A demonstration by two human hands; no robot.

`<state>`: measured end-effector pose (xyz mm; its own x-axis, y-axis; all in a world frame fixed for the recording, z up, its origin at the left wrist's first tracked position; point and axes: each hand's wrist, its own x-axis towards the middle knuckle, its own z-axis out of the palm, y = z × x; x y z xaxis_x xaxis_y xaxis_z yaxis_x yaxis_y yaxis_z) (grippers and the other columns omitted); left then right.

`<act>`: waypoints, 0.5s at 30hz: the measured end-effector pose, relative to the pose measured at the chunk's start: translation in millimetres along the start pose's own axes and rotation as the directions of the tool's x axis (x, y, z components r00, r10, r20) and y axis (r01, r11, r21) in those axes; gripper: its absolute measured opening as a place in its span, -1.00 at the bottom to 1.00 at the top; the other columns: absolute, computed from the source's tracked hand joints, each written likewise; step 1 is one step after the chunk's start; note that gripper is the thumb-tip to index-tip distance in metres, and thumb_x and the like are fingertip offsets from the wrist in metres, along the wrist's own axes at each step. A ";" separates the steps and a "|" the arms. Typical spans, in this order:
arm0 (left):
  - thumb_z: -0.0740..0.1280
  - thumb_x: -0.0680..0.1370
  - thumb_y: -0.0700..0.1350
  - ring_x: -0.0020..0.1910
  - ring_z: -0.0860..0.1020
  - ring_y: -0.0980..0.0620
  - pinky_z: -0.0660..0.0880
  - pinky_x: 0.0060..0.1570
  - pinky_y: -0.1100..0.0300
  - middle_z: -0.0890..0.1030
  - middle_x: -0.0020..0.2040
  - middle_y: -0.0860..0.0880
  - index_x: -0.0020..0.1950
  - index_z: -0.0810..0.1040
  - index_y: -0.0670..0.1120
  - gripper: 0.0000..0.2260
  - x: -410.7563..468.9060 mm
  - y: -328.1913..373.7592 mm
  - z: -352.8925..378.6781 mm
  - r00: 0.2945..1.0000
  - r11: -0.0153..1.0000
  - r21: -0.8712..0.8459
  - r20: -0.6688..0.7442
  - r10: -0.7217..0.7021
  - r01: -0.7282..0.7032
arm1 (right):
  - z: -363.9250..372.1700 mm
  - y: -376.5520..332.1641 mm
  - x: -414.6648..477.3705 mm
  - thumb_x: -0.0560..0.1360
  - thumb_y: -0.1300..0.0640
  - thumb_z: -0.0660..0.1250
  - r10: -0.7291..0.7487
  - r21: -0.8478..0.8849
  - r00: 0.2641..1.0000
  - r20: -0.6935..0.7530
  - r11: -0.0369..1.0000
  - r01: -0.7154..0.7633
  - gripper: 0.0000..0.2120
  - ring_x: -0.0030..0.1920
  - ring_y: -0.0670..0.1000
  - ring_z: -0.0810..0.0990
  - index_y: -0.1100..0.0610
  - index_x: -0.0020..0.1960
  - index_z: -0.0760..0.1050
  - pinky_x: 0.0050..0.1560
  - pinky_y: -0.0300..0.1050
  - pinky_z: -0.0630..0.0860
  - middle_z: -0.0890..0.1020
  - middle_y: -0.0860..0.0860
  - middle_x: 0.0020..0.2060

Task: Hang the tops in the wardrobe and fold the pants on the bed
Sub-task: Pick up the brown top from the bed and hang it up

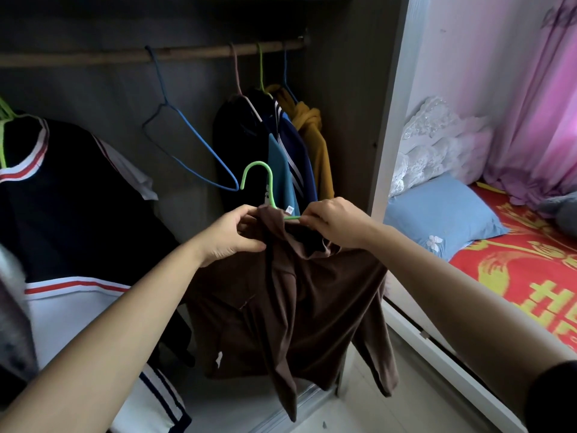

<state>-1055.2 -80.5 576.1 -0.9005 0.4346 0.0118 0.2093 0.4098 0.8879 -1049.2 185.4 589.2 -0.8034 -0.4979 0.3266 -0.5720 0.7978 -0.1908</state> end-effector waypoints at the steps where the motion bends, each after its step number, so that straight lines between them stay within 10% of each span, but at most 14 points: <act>1: 0.55 0.32 -0.22 0.20 0.54 -0.01 0.45 0.27 0.10 0.55 0.20 -0.09 0.21 0.50 0.01 -0.50 2.0 -5.9 1.8 0.994 0.994 0.114 -0.106 0.014 -0.002 | -0.9 1.1 -1.0 0.65 -0.05 0.16 0.015 -0.013 0.999 -0.031 1.000 -0.016 -0.72 -0.17 -0.02 0.60 0.09 0.06 0.57 -0.10 -0.01 0.56 0.65 -0.02 -0.14; 6: 0.38 0.42 -0.22 -0.19 0.49 -0.03 0.40 -0.15 0.12 0.47 -0.14 0.00 -0.13 0.44 -0.08 -0.86 -13.2 -29.6 38.7 0.684 0.902 0.432 -0.664 0.302 0.021 | -10.3 4.8 -8.1 0.66 -0.04 0.15 0.142 -0.015 0.985 -0.096 0.989 -0.144 -0.75 -0.08 0.11 0.59 0.07 0.06 0.53 -0.10 0.03 0.50 0.64 0.03 -0.10; 11: 0.43 0.29 0.37 0.08 0.55 -0.01 0.52 0.06 0.03 0.57 0.09 0.04 0.19 0.41 -0.01 -0.34 -9.4 -51.3 81.3 0.875 0.889 0.323 -0.459 -0.152 0.324 | -17.1 -7.1 -3.9 0.66 -0.04 0.15 0.221 0.112 0.974 -0.059 0.971 -0.213 -0.78 -0.08 0.06 0.56 0.06 0.03 0.50 -0.08 -0.01 0.47 0.60 -0.01 -0.13; 15: 0.43 0.48 0.02 0.18 0.56 -0.16 0.50 0.16 0.02 0.60 0.16 -0.10 0.20 0.46 -0.10 -0.63 12.5 -51.9 89.3 0.829 0.949 0.031 -0.496 -0.258 0.314 | -19.9 -13.8 1.4 0.65 -0.09 0.14 0.301 0.269 0.954 0.010 0.918 -0.292 -0.75 -0.03 0.05 0.58 0.03 0.09 0.51 0.00 0.03 0.51 0.62 0.00 -0.09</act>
<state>-1043.3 -24.7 489.1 -0.9897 -0.1429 0.0086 -0.0721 0.5499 0.8321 -1039.1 180.5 610.7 -0.9398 -0.2383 0.2450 -0.3348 0.7859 -0.5199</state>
